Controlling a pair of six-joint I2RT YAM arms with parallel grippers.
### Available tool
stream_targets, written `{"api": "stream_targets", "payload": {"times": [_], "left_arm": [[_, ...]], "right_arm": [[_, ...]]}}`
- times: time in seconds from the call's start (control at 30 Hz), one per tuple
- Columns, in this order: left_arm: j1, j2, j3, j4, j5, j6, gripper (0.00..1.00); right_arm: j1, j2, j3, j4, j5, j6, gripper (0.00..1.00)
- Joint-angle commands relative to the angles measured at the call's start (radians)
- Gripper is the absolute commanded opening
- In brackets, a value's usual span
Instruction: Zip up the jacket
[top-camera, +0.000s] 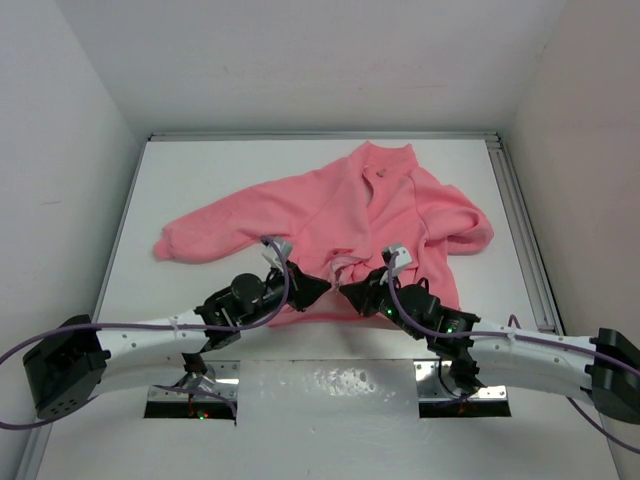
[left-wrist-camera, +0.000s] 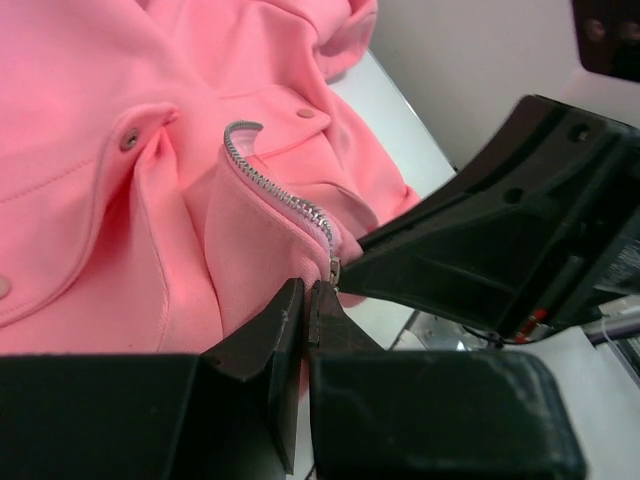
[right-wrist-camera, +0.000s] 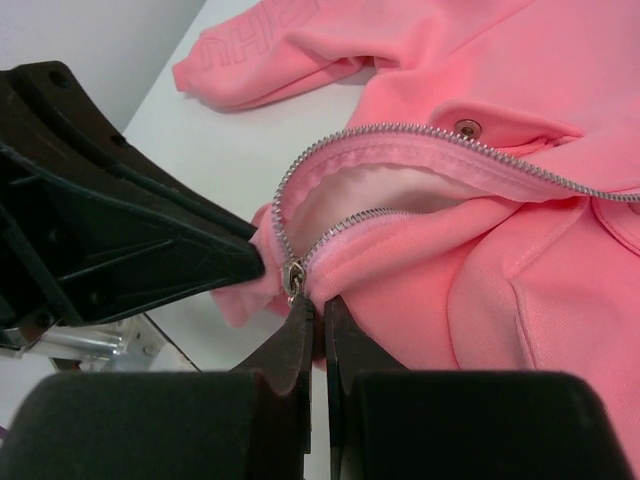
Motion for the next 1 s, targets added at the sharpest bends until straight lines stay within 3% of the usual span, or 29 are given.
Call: {"api": "stream_targets", "payload": {"times": [0.0,0.27,0.67,0.97], "left_arm": [[0.0,-0.038,-0.006,-0.007,0.096,-0.001,0.0],[0.0,-0.037,0.004,-0.065,0.131,-0.03,0.0],[0.0,-0.026,0.047,-0.181,0.064,-0.031,0.0],[0.0,-0.055,0.107,-0.286,0.098,0.024,0.0]], "right_arm": [[0.003,-0.015,0.065,0.048,0.009,-0.002,0.0],[0.003,-0.03,0.089,0.022,-0.02,-0.053,0.0],[0.003,-0.091,0.111,-0.049,-0.066,-0.07,0.0],[-0.001,0.045,0.213,-0.101,-0.003,-0.131,0.0]]}}
